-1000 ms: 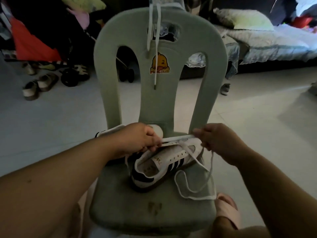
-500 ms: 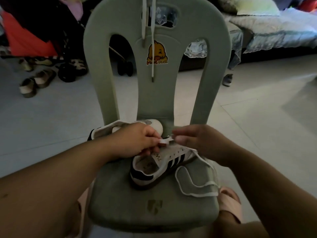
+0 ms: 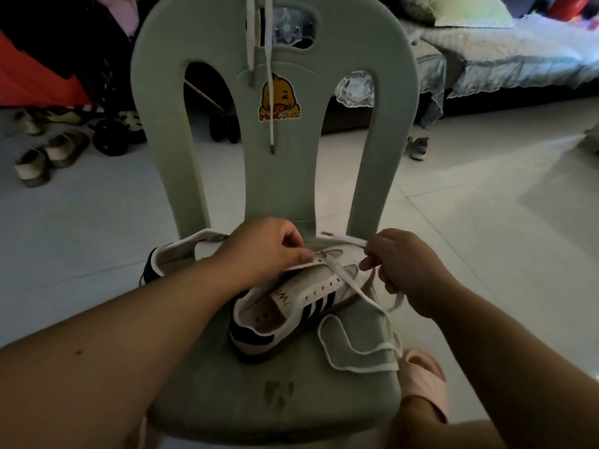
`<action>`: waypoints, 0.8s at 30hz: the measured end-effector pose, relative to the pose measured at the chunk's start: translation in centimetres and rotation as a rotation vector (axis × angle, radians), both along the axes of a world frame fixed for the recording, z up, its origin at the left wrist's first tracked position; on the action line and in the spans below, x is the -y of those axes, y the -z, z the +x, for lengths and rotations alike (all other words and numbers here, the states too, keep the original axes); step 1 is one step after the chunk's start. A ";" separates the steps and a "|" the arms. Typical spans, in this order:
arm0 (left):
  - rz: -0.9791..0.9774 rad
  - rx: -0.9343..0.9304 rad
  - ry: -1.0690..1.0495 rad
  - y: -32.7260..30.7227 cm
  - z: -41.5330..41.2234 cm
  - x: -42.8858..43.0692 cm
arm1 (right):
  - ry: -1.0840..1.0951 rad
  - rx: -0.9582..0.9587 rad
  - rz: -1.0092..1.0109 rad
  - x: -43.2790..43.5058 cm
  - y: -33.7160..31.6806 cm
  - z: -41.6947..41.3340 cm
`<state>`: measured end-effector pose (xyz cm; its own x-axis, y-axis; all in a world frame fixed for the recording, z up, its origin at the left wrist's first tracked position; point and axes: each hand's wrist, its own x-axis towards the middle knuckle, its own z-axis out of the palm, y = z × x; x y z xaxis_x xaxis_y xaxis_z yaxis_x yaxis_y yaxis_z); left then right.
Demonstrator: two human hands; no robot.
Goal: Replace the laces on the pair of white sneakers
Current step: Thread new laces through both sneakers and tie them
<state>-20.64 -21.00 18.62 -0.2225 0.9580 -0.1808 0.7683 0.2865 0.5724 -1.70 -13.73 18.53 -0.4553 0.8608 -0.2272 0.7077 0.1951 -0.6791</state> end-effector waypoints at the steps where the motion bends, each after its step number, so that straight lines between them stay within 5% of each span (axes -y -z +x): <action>1: -0.019 -0.114 0.056 0.6 0.1 -0.2 | 0.034 -0.001 0.011 0.2 0.4 0.0; 4: -0.082 -0.367 0.215 2.8 0.8 -0.6 | 0.023 0.116 0.052 1.1 2.1 -0.7; 8: -0.096 -0.457 0.226 4.1 1.5 -1.5 | 0.030 0.151 0.074 1.4 3.2 -1.4; 15: -0.107 -0.191 0.066 4.0 1.1 -0.2 | 0.028 0.099 0.085 0.9 2.4 -0.5; 22: -0.100 -0.111 0.048 2.7 1.2 2.8 | -0.064 0.182 0.002 0.7 1.1 0.3; 24: 0.034 -0.231 -0.009 1.0 -0.4 2.8 | -0.078 0.191 -0.007 1.0 1.3 0.2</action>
